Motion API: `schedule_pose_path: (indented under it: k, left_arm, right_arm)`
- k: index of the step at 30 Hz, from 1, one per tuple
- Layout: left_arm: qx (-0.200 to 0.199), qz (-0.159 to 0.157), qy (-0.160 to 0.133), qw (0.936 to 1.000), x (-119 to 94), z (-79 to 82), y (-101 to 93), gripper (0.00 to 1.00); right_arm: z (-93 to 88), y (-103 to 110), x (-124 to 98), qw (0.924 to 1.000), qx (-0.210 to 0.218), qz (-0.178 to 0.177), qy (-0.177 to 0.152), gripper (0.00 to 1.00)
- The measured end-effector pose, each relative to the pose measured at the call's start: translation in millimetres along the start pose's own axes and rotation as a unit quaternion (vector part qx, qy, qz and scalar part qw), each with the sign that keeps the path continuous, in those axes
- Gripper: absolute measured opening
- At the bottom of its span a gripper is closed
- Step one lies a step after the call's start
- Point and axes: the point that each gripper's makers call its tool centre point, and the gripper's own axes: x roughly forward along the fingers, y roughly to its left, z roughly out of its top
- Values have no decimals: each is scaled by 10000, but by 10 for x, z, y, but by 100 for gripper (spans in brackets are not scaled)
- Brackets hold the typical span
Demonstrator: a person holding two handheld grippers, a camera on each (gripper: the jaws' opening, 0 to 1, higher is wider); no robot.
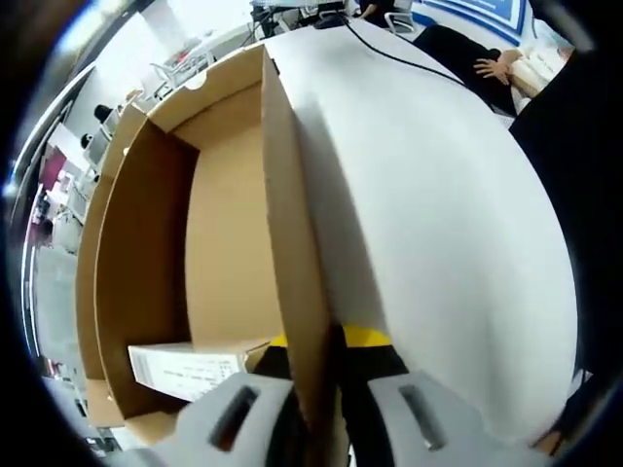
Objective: Operate the shoe box by opening the lid, removing the specified soft item, and placing it in the target area until the item is outside and the box remains undamaged.
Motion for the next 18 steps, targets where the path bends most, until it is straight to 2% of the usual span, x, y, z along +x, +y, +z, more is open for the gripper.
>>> schedule_pose_path:
  k: [3,4,9,18]
  left_arm:
    - [-21,13,4,10000,-7,4,-29,5]
    - [-19,19,10,10000,-10,8,-43,5]
    - [-19,42,35,10000,-13,11,-60,5]
    - [-28,62,45,10000,-1,-10,-26,5]
  right_arm:
    - [-24,68,92,9999,-45,90,-6,72]
    - [-40,119,125,9998,119,183,4,72]
    - [-84,105,204,9996,239,130,-18,72]
    - [54,146,385,9986,414,282,-191,72]
